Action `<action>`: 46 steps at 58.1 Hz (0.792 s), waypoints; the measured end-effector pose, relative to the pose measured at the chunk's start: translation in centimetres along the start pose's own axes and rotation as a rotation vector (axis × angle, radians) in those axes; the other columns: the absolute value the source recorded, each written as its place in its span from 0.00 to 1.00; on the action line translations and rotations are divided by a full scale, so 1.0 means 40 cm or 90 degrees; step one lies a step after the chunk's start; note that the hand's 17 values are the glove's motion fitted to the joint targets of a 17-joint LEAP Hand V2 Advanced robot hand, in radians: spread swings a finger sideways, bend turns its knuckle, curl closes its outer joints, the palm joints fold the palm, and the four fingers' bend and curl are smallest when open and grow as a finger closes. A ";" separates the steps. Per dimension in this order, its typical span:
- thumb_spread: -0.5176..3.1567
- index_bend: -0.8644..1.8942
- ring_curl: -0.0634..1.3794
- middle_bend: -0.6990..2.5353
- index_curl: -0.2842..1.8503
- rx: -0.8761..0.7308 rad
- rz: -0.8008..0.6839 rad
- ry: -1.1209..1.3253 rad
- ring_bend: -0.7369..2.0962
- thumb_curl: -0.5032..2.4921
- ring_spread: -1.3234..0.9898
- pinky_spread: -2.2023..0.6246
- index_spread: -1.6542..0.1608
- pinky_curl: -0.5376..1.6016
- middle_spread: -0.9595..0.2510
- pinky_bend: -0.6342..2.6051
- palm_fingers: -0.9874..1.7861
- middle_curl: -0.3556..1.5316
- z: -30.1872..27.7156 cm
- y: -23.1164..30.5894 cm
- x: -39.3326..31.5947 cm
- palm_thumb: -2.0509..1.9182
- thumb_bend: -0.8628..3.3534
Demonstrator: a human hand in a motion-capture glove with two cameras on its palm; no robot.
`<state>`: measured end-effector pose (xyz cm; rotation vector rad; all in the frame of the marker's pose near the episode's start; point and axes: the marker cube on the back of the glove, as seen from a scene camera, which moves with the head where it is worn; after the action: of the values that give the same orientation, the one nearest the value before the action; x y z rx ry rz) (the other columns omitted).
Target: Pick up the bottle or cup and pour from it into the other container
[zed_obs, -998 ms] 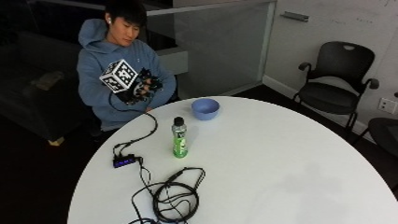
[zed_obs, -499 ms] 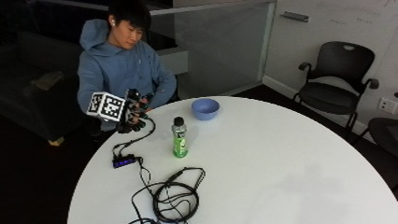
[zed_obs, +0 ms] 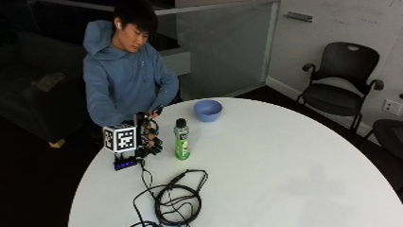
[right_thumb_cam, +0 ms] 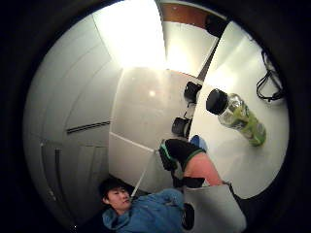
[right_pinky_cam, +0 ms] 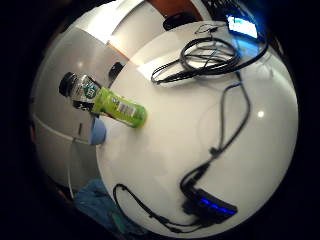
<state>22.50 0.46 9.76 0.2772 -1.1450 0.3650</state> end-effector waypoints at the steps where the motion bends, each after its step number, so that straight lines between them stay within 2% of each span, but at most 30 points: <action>1: 0.39 0.36 0.25 0.27 0.23 -0.003 0.002 -0.003 0.44 0.29 0.66 0.88 0.73 0.42 0.84 0.32 0.34 0.34 0.007 -0.001 0.004 0.64 0.20; 14: 0.39 0.35 0.25 0.27 0.22 -0.054 0.021 -0.041 0.44 0.29 0.66 0.88 0.74 0.42 0.84 0.32 0.34 0.34 0.114 -0.021 0.045 0.65 0.20; 24: 0.38 0.35 0.26 0.28 0.21 -0.091 0.040 -0.129 0.46 0.29 0.67 0.88 0.76 0.42 0.89 0.33 0.35 0.34 0.223 -0.035 0.059 0.66 0.20; 28: 0.38 0.35 0.26 0.28 0.21 -0.075 0.034 -0.153 0.47 0.29 0.67 0.88 0.77 0.42 0.91 0.34 0.38 0.35 0.256 -0.041 0.061 0.67 0.20; 33: 0.38 0.37 0.25 0.29 0.22 -0.002 0.026 -0.171 0.48 0.30 0.66 0.87 0.79 0.41 0.91 0.35 0.49 0.35 0.284 -0.048 0.060 0.70 0.21; 36: 0.37 0.39 0.25 0.32 0.24 0.028 0.024 -0.170 0.48 0.31 0.62 0.86 0.81 0.41 0.89 0.33 0.60 0.37 0.295 -0.049 0.062 0.74 0.22; 39: 0.36 0.39 0.25 0.34 0.25 0.035 0.028 -0.172 0.47 0.32 0.59 0.83 0.82 0.40 0.86 0.32 0.67 0.38 0.304 -0.052 0.060 0.75 0.22; 46: 0.30 0.37 0.28 0.34 0.27 0.041 0.036 -0.157 0.46 0.34 0.53 0.79 0.83 0.41 0.80 0.30 0.71 0.40 0.320 -0.066 0.046 0.78 0.22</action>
<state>13.63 -6.76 16.38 0.3541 -1.3874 0.4274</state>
